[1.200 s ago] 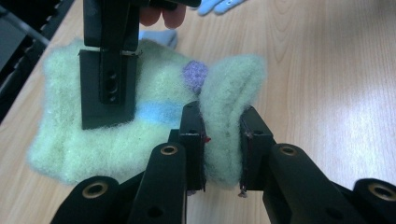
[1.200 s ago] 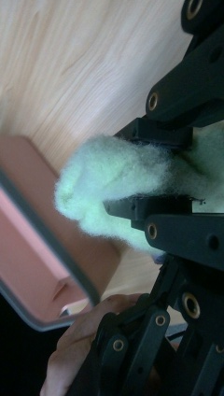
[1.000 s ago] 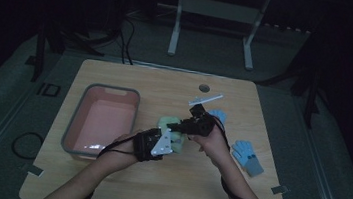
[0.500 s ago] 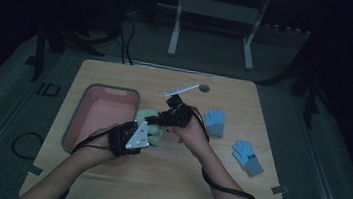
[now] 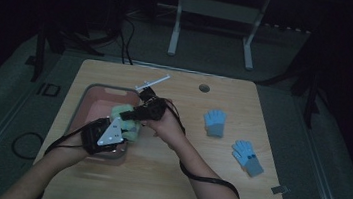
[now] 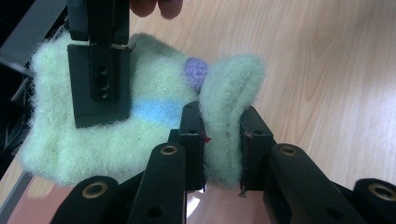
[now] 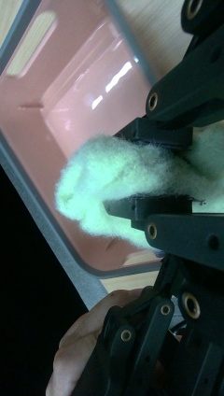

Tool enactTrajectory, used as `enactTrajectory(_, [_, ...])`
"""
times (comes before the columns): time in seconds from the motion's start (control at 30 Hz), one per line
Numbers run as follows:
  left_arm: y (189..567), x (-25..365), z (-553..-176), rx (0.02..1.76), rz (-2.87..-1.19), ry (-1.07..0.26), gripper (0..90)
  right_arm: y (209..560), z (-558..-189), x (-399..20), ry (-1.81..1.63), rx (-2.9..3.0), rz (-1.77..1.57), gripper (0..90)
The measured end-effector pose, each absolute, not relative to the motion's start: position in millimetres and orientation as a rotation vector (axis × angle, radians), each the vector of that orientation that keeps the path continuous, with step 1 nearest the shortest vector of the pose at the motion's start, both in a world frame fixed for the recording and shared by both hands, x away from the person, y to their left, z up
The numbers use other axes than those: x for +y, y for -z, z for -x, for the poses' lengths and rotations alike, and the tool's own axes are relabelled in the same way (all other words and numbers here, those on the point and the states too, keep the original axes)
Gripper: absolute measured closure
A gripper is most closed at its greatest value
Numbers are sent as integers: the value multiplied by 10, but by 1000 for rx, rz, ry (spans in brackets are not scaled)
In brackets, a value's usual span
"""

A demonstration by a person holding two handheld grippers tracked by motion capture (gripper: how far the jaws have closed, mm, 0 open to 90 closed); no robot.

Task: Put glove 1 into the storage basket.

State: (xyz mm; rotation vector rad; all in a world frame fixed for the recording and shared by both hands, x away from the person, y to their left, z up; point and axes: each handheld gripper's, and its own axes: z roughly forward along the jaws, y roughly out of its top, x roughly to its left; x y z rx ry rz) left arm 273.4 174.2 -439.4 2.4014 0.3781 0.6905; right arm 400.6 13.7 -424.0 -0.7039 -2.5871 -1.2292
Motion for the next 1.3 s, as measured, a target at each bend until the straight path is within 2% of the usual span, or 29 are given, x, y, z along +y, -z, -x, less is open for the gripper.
enactTrajectory(0.4, [4538, 2150, -2796, 447, -2448, -675, 755, 4359, -4022, 634, 1244, -2594, 669, 721])
enactTrajectory(0.73, [4861, 2180, -2968, 449, -2506, -601, 754, 4741, -4166, 754, 1129, -2605, 744, 719])
enactTrajectory(1.0, [4982, 2124, -3120, 477, -2563, -521, 752, 4878, -4219, 817, 1029, -2679, 778, 709])
enactTrajectory(1.13, [4993, 2118, -3179, 495, -2588, -491, 745, 4878, -4232, 863, 992, -2706, 797, 635])
enactTrajectory(1.17, [5000, 2117, -3199, 500, -2606, -475, 737, 4874, -4236, 864, 989, -2710, 805, 585])
enactTrajectory(1.3, [5030, 2107, -3247, 525, -2655, -441, 678, 4861, -4251, 844, 987, -2719, 830, 525])
